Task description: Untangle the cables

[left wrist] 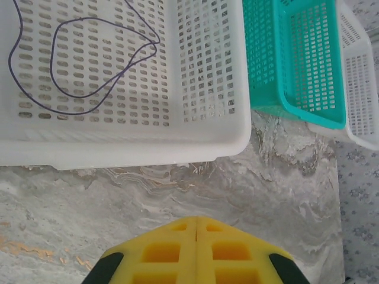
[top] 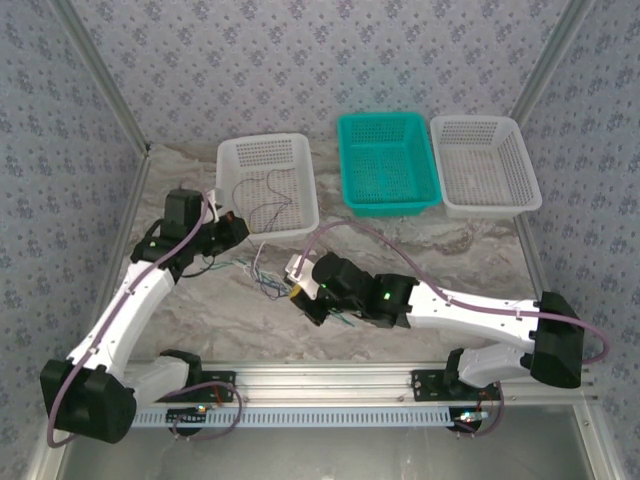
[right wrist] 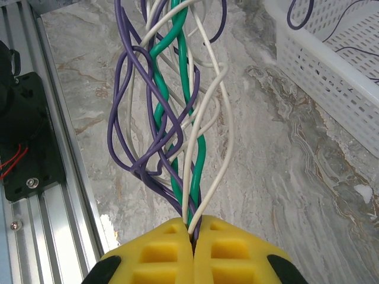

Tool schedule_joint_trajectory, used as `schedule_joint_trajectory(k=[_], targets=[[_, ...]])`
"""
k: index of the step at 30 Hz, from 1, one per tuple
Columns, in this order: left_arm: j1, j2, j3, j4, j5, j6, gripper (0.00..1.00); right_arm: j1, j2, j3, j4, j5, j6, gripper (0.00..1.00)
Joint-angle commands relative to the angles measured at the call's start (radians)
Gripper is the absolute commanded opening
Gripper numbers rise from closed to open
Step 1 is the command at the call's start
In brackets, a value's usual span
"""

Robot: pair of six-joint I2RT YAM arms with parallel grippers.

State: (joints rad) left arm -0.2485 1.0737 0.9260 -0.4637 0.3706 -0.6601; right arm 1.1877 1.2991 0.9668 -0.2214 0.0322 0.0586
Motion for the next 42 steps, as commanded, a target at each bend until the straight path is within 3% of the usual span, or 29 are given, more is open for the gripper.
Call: schedule_joint_trajectory(k=[1, 7, 9, 15, 19, 22, 25, 28, 30, 32, 34, 36, 39, 40, 42], targets=[[0.007, -0.060, 0.024, 0.078, 0.031, -0.001, 0.00, 0.007, 0.012, -0.041, 0.019, 0.061, -0.014, 0.00], [0.003, -0.106, 0.109, 0.209, 0.147, -0.008, 0.00, -0.032, 0.161, -0.119, 0.072, 0.041, 0.061, 0.18], [-0.010, -0.100, 0.131, 0.206, 0.163, 0.004, 0.00, -0.036, 0.184, -0.114, 0.086, 0.041, 0.088, 0.38], [-0.070, -0.095, 0.096, 0.165, 0.127, 0.060, 0.00, -0.047, 0.054, -0.097, 0.113, 0.070, 0.107, 0.73], [-0.102, -0.095, 0.068, 0.172, 0.114, 0.066, 0.00, -0.100, -0.062, -0.099, 0.196, 0.017, 0.118, 0.97], [-0.119, -0.095, 0.069, 0.177, 0.115, 0.067, 0.00, -0.155, -0.085, -0.108, 0.327, -0.008, 0.110, 1.00], [-0.131, -0.097, 0.086, 0.174, 0.116, 0.068, 0.00, -0.192, -0.029, -0.119, 0.537, -0.011, 0.059, 0.98], [-0.138, -0.104, 0.107, 0.164, 0.116, 0.069, 0.00, -0.197, 0.089, -0.150, 0.888, -0.054, -0.031, 0.93], [-0.139, -0.111, 0.117, 0.156, 0.116, 0.071, 0.00, -0.197, 0.181, -0.118, 0.986, -0.077, -0.067, 0.91], [-0.143, -0.119, 0.122, 0.154, 0.121, 0.067, 0.00, -0.201, 0.259, -0.047, 0.976, -0.075, -0.081, 0.85], [-0.146, -0.135, 0.122, 0.160, 0.126, 0.059, 0.00, -0.207, 0.328, 0.008, 0.980, -0.074, -0.082, 0.72], [-0.149, -0.151, 0.120, 0.162, 0.125, 0.057, 0.00, -0.214, 0.366, 0.036, 0.984, -0.074, -0.077, 0.50], [-0.150, -0.178, 0.124, 0.142, 0.115, 0.072, 0.00, -0.236, 0.361, 0.060, 0.917, -0.146, -0.062, 0.06], [-0.150, -0.187, 0.127, 0.128, 0.111, 0.079, 0.00, -0.240, 0.345, 0.057, 0.897, -0.162, -0.059, 0.00], [-0.150, -0.202, 0.122, 0.119, 0.097, 0.086, 0.00, -0.240, 0.307, 0.035, 0.886, -0.170, -0.059, 0.00]])
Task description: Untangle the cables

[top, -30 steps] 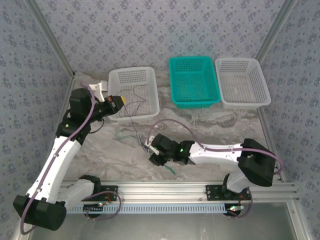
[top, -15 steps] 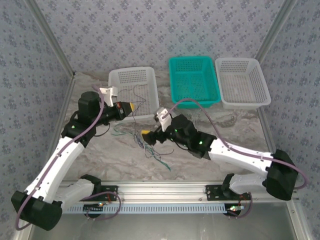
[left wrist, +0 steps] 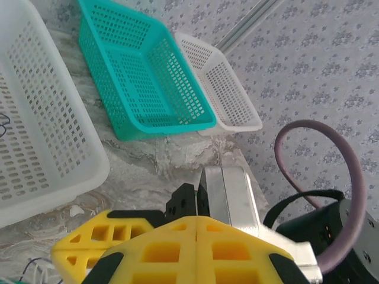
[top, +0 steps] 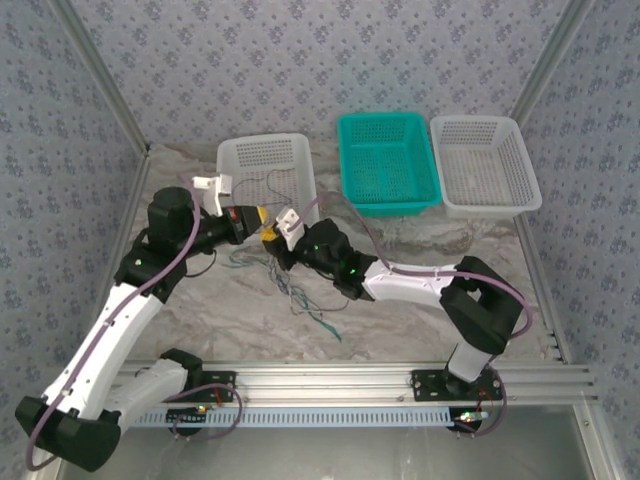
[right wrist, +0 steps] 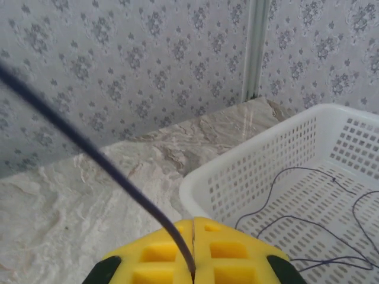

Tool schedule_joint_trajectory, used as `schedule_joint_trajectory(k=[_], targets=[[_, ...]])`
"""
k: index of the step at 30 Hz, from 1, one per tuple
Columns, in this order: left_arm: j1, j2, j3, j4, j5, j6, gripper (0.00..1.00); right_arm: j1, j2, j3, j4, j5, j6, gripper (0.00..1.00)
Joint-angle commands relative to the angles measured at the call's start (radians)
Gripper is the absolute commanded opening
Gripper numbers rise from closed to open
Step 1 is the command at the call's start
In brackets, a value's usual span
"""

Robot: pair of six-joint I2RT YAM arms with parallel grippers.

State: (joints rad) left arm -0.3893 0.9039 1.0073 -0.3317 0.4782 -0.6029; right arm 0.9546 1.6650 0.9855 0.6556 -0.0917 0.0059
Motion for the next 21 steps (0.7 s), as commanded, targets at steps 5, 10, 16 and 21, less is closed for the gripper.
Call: schedule_joint_trajectory(k=[5, 10, 16, 21], targets=[[-0.010, -0.093, -0.025, 0.021, -0.154, 0.003, 0.75, -0.009, -0.181, -0.012, -0.037, -0.064, 0.025, 0.00], [0.003, -0.227, -0.154, 0.026, -0.359, -0.165, 0.97, -0.030, -0.266, -0.010, -0.083, -0.073, 0.054, 0.00], [0.123, -0.293, -0.262, -0.018, -0.310, -0.357, 0.97, -0.038, -0.359, -0.009, -0.111, -0.154, 0.074, 0.00], [0.097, -0.144, -0.405, 0.443, 0.036, -0.561, 0.94, -0.031, -0.390, 0.009, -0.163, -0.155, 0.061, 0.00]])
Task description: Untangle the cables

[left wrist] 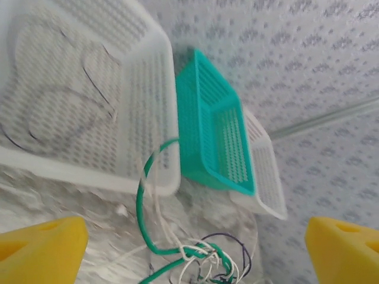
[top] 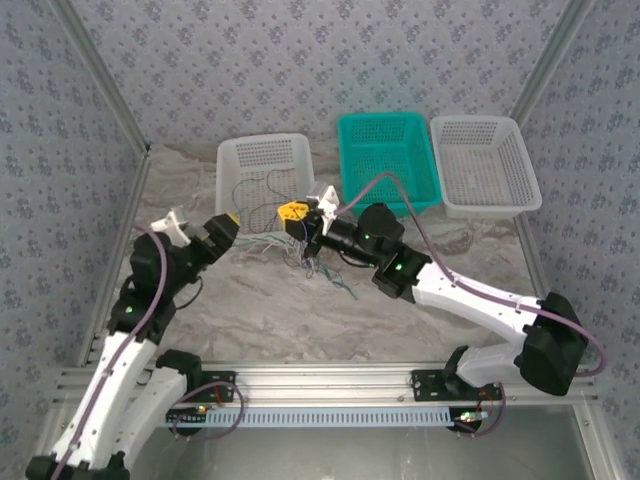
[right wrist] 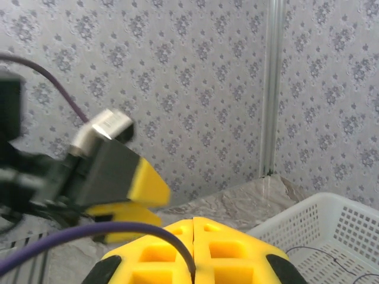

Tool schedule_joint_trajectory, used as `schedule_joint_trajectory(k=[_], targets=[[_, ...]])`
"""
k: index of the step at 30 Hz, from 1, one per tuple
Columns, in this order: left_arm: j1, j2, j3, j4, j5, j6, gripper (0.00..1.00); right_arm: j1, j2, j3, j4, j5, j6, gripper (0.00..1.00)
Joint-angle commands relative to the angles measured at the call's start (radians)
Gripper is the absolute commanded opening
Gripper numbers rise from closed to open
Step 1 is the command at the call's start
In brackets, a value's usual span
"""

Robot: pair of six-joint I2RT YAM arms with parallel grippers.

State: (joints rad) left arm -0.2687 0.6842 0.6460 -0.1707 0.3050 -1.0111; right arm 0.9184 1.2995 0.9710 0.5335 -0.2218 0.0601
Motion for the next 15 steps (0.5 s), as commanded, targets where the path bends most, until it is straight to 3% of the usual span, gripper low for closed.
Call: schedule_joint_trajectory(k=[1, 4, 9, 11, 15], targets=[[-0.044, 0.107, -0.042, 0.290, 0.221, -0.139, 0.93, 0.007, -0.026, 0.028, -0.049, -0.027, 0.004, 0.00], [-0.102, 0.141, -0.046, 0.221, 0.131, -0.118, 0.96, 0.014, -0.029, 0.034, -0.050, -0.024, -0.004, 0.00], [-0.131, 0.172, -0.138, 0.418, 0.088, -0.187, 0.93, 0.033, -0.032, 0.053, -0.055, -0.055, 0.018, 0.00], [-0.145, 0.193, -0.139, 0.462, 0.066, -0.183, 0.77, 0.046, -0.032, 0.062, -0.059, -0.057, 0.015, 0.00], [-0.165, 0.246, -0.099, 0.448, 0.056, -0.151, 0.34, 0.056, -0.037, 0.071, -0.073, -0.036, 0.016, 0.00]])
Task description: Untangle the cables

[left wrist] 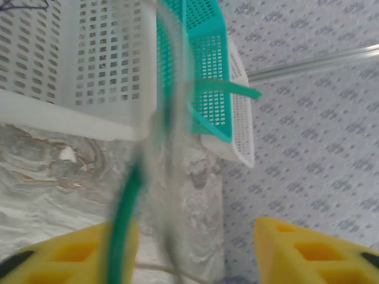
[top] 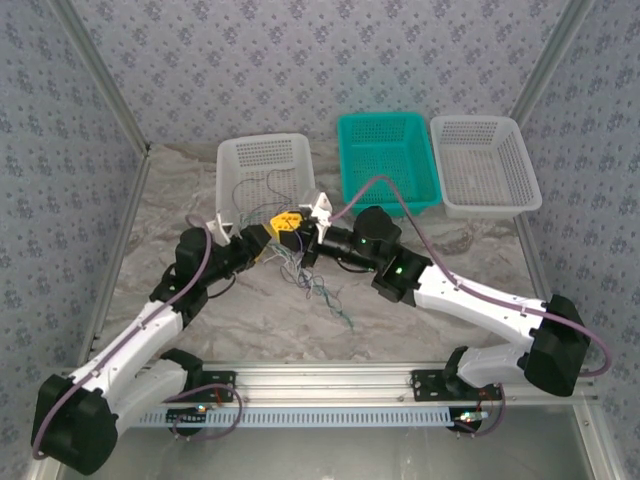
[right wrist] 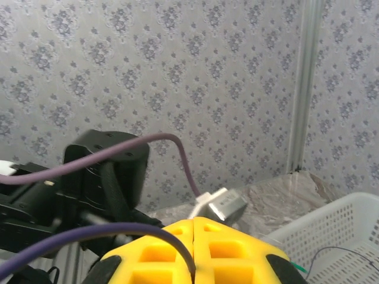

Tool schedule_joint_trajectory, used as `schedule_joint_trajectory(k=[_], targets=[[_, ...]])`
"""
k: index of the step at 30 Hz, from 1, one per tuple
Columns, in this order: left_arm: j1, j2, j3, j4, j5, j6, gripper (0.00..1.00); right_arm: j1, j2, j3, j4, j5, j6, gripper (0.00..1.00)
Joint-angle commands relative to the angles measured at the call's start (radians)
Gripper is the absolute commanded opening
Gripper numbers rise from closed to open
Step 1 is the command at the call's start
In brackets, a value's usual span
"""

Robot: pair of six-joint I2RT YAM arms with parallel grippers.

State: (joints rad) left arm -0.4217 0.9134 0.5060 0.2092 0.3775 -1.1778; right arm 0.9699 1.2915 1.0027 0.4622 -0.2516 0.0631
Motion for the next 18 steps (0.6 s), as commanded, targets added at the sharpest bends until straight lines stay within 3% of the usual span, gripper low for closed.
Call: schedule_joint_trajectory(k=[1, 3, 9, 13, 18], targets=[[-0.014, 0.022, 0.050, 0.039, -0.029, 0.024, 0.21, 0.003, -0.033, 0.038, -0.004, -0.005, 0.015, 0.00], [-0.012, 0.015, 0.065, -0.017, -0.060, 0.049, 0.00, 0.003, -0.046, 0.030, -0.008, 0.007, 0.018, 0.00], [0.004, -0.135, 0.105, -0.305, -0.282, 0.157, 0.00, -0.027, -0.134, -0.016, -0.117, 0.213, 0.033, 0.00], [0.047, -0.262, 0.132, -0.528, -0.443, 0.233, 0.00, -0.127, -0.244, -0.125, -0.152, 0.345, 0.126, 0.00], [0.116, -0.322, 0.153, -0.685, -0.529, 0.314, 0.00, -0.280, -0.397, -0.254, -0.233, 0.507, 0.286, 0.00]])
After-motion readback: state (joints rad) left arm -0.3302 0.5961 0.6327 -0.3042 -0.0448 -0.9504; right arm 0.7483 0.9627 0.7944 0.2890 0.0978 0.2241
